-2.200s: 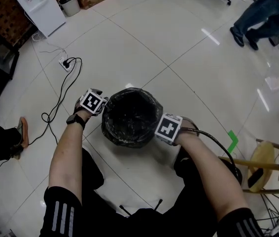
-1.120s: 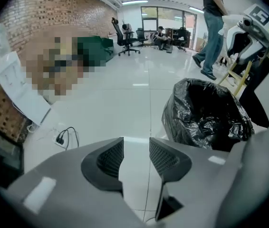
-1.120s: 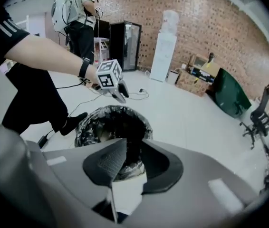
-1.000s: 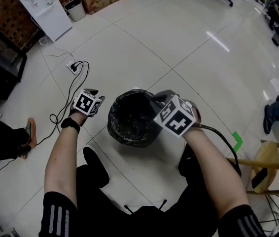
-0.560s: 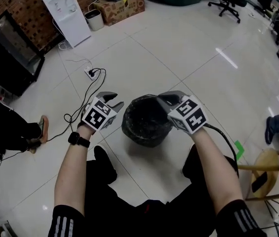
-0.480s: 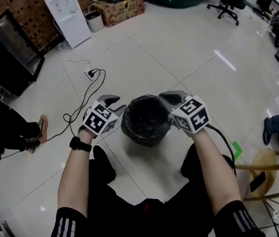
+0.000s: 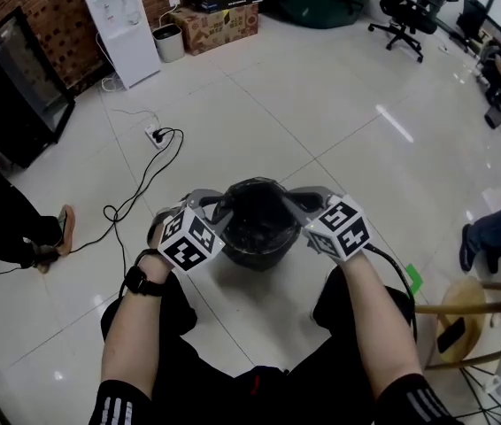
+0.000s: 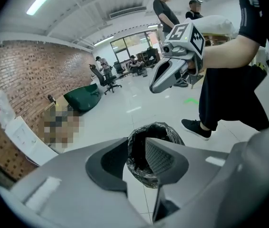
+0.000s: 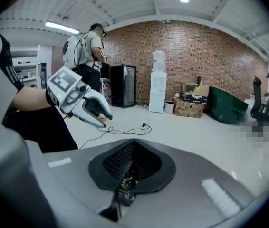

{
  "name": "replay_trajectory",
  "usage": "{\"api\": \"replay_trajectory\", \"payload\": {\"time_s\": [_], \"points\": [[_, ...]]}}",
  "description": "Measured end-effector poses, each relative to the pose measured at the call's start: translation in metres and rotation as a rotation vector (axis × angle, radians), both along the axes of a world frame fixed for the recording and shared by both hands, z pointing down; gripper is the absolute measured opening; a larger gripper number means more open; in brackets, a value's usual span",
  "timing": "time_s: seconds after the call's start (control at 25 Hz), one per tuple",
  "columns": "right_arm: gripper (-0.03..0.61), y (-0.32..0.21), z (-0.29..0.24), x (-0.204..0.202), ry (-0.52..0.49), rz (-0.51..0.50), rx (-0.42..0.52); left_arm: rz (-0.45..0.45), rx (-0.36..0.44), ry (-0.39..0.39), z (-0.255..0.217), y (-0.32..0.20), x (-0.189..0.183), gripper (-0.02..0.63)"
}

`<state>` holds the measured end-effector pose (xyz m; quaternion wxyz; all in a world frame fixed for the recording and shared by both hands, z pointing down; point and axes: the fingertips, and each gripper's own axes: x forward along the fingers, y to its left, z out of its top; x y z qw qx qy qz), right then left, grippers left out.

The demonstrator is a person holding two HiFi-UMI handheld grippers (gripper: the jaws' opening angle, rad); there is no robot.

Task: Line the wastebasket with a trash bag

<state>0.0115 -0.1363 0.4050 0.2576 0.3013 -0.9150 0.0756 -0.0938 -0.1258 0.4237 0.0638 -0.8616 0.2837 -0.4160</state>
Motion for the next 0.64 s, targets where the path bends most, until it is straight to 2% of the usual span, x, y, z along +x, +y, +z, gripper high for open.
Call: {"api": "replay_trajectory", "payload": {"time_s": [0.16, 0.64], "points": [[0.006, -0.011, 0.008, -0.003, 0.080, -0.038, 0.018, 0.022, -0.005, 0.020, -0.004, -0.011, 0.010, 0.103], [0.006, -0.024, 0.021, -0.003, 0.100, -0.042, -0.007, 0.064, -0.010, 0.000, 0.006, -0.007, 0.016, 0.104]]}}
